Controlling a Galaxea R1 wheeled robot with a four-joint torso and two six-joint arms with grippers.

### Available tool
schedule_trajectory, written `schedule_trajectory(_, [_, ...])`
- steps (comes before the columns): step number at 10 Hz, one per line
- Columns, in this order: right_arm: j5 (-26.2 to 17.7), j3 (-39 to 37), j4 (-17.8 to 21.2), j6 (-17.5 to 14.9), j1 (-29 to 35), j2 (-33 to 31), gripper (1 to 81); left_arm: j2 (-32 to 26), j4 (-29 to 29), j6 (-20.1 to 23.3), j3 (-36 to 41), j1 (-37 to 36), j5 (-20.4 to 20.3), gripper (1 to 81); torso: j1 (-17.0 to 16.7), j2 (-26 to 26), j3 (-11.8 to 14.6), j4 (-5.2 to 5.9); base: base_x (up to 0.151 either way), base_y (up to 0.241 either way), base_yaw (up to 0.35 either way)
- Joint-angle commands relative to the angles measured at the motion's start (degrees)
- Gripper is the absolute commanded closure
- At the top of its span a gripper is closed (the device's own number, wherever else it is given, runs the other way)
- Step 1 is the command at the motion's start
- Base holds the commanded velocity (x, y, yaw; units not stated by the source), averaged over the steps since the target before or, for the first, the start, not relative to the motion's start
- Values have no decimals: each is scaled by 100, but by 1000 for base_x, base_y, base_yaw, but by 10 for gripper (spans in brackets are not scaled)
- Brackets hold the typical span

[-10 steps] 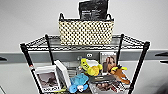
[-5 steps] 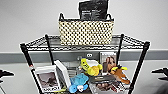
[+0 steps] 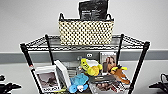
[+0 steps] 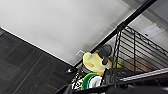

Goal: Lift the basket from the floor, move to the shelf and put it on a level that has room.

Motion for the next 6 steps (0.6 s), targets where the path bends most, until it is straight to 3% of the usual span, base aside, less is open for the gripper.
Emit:
schedule_trajectory(1, [123,-478,117,-556,-358,499,10,642,24,200,-418,810,-942,10,0,0,0,0,0,0,0])
schedule_trajectory(6, [651,-743,117,-900,-1458,1089,10,1381,24,438,-744,2050,-1593,10,0,0,0,0,0,0,0])
